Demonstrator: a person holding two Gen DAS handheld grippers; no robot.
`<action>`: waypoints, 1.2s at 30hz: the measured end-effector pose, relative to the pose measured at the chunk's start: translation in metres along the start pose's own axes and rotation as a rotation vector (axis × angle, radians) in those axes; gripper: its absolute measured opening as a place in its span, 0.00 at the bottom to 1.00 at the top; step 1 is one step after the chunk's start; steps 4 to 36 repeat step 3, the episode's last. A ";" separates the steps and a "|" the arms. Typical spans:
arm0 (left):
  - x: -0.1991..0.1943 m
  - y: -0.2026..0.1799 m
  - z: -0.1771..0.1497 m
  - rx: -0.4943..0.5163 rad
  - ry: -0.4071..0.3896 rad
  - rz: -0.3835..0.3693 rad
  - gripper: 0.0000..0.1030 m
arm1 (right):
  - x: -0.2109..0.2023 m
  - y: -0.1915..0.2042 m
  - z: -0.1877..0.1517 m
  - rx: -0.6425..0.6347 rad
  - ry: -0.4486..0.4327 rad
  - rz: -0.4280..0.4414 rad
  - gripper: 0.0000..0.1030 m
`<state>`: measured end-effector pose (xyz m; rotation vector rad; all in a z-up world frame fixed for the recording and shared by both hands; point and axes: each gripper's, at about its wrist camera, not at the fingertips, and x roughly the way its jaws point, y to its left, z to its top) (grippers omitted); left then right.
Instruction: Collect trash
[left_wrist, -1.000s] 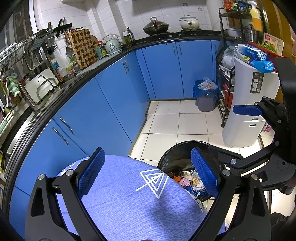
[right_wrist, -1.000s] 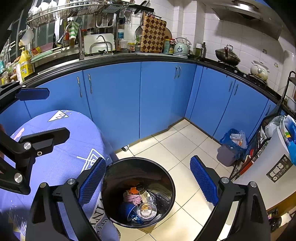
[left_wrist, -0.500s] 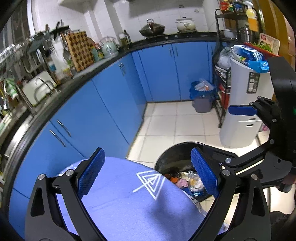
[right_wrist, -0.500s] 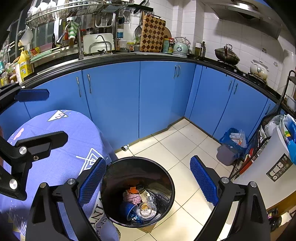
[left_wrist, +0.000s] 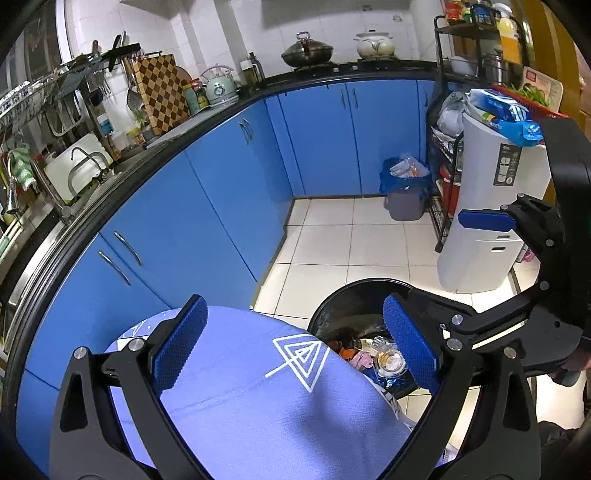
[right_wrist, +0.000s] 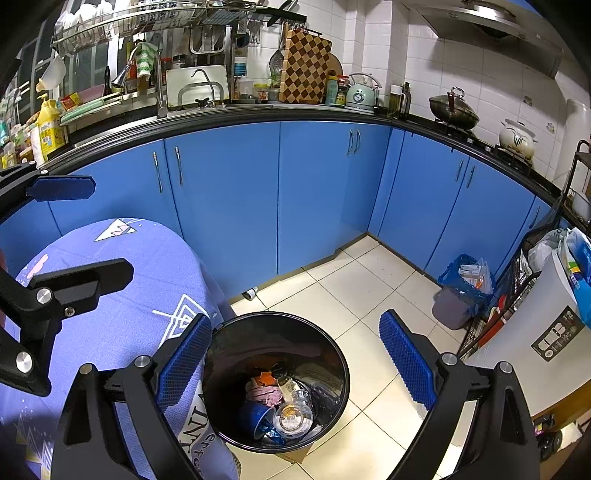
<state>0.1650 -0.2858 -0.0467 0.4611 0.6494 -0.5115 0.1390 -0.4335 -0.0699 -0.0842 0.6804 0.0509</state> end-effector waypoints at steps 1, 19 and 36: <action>0.000 0.000 0.000 0.000 0.000 -0.001 0.92 | 0.001 0.000 -0.002 0.001 0.001 -0.001 0.87; 0.000 0.000 0.000 -0.003 0.002 -0.003 0.92 | 0.000 -0.001 -0.002 0.003 0.000 0.000 0.87; 0.000 0.000 0.000 -0.003 0.002 -0.003 0.92 | 0.000 -0.001 -0.002 0.003 0.000 0.000 0.87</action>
